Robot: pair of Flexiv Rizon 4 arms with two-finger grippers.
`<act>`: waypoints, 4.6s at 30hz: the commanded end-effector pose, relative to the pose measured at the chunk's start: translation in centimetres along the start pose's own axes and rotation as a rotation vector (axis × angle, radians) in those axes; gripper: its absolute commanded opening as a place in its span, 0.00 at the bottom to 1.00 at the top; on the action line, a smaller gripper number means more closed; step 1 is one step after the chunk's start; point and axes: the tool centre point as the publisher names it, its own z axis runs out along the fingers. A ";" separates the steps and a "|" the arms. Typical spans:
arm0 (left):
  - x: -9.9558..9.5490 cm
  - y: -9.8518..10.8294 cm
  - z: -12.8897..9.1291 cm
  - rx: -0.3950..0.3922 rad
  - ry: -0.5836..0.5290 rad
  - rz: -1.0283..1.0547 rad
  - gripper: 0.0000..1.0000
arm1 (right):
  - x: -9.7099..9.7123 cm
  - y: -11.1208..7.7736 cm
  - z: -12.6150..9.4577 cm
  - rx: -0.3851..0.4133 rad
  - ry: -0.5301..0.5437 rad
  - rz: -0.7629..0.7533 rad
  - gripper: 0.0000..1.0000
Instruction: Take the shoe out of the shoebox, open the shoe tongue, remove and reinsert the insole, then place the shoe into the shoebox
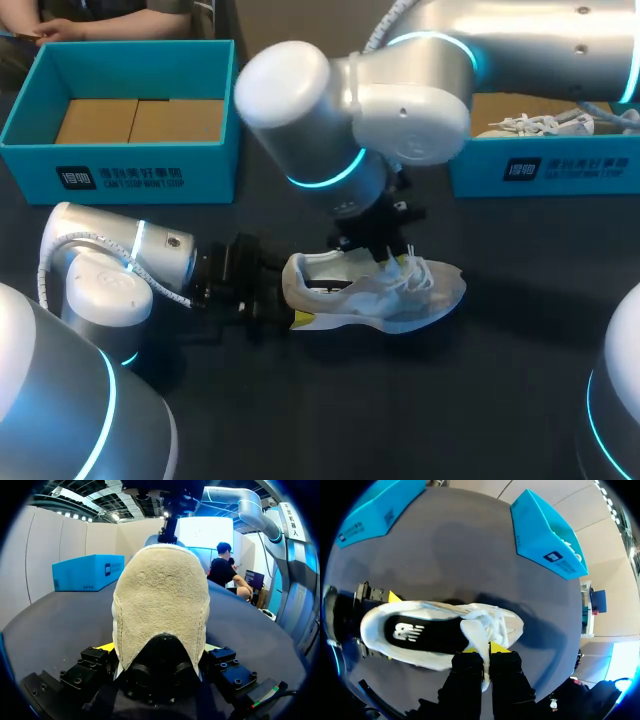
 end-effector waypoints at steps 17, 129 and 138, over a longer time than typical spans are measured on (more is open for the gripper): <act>0.0 0.0 0.0 -0.002 0.001 0.000 0.00 | -5.2 -0.6 4.9 -0.040 0.138 -0.064 0.00; 0.0 0.0 0.0 -0.002 0.001 0.000 0.00 | 6.7 3.2 0.8 -0.351 0.282 -1.464 0.00; 0.0 0.0 0.0 -0.002 0.001 0.000 0.00 | 7.3 3.3 2.3 -0.340 0.307 -1.463 0.00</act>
